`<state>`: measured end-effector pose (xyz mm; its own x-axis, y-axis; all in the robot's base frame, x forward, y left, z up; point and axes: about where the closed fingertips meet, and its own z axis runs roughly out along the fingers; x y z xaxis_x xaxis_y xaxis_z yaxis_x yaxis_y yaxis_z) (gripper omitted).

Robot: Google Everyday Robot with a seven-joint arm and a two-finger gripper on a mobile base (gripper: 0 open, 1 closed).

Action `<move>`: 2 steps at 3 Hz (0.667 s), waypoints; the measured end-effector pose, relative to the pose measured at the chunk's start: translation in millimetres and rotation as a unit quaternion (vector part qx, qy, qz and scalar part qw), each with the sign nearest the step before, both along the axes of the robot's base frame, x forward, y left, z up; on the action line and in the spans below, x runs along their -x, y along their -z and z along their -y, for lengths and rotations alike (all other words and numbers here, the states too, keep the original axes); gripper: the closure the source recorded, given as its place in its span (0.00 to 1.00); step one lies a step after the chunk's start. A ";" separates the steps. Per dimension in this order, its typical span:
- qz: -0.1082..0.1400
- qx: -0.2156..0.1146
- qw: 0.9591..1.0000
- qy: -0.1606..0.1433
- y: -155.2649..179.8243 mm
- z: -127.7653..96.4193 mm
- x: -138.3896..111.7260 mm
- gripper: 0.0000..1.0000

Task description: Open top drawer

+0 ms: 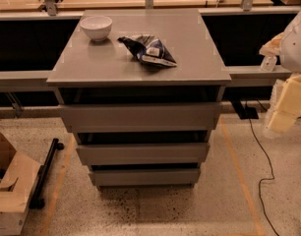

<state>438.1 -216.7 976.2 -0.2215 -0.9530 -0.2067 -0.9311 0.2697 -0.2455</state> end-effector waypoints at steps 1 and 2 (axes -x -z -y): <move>0.002 -0.001 1.000 0.000 -0.6 -0.3 -0.3 0.00; 0.011 -0.026 1.000 -0.010 1.4 -2.7 -8.1 0.00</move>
Offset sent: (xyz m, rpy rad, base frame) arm 0.0211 0.0051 -0.0096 0.1387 -0.0348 0.0550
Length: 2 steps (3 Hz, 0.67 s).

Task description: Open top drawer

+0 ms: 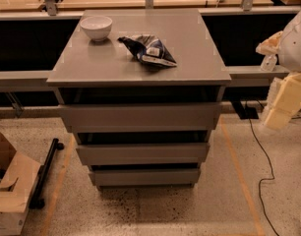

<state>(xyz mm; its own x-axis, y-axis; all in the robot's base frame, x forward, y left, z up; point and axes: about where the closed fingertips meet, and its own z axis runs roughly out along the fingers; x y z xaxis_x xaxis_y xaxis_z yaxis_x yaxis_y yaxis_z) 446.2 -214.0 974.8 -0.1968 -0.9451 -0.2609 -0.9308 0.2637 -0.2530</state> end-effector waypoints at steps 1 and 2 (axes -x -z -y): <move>0.001 -0.065 0.998 0.021 11.5 1.3 -10.7 0.00; -0.001 -0.080 0.997 0.018 11.8 -4.9 -11.2 0.00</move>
Offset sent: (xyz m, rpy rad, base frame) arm 0.0097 -0.0016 -0.0105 0.1165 -0.0029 -0.0379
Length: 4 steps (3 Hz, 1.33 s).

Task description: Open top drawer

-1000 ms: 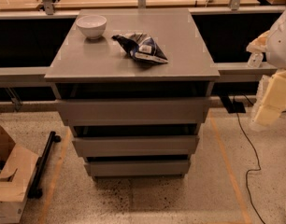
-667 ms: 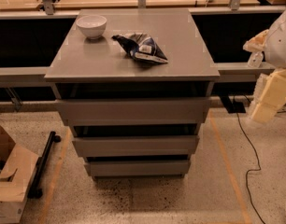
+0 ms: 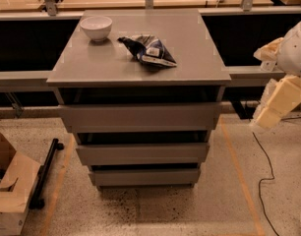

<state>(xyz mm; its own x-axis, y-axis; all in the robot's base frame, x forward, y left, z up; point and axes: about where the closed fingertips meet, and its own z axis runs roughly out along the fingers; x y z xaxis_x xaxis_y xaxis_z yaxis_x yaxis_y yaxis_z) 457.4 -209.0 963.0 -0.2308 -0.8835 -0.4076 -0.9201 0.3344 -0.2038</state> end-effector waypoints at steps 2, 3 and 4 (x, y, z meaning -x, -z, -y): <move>-0.005 0.018 0.999 -0.034 69.6 -24.3 -7.3 0.00; -0.008 -0.007 0.999 -0.046 114.8 -42.0 -28.7 0.00; -0.006 -0.011 0.999 -0.045 119.8 -43.8 -33.5 0.00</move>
Offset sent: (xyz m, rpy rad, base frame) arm 0.0234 0.0517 -0.1368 -0.0751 0.0227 0.1492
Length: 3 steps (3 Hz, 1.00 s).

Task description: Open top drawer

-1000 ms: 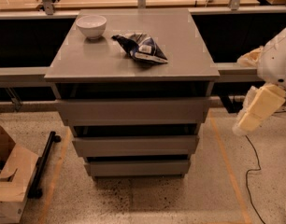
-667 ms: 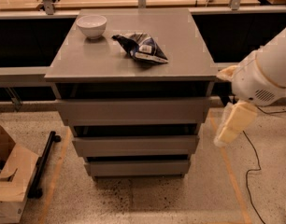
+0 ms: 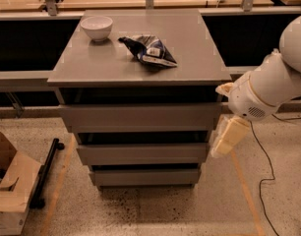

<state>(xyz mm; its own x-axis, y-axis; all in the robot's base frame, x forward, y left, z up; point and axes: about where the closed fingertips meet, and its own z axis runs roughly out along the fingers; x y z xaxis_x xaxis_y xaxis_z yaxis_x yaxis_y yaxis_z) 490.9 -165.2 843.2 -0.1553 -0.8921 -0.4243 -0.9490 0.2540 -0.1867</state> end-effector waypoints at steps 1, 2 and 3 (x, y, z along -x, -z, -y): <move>-0.049 -0.020 0.998 0.015 22.0 -1.5 19.2 0.00; -0.058 -0.031 0.998 0.009 46.8 -16.9 10.8 0.00; -0.033 -0.032 0.999 0.010 56.5 -13.4 -22.3 0.00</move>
Offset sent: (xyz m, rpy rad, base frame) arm 0.0132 0.0352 -0.0759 0.0968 0.0923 -0.0172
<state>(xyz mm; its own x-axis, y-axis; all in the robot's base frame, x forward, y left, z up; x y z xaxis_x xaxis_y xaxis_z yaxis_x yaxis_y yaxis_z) 513.1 -151.8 786.7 -0.2020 -0.8600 -0.4687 -0.9532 0.2825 -0.1076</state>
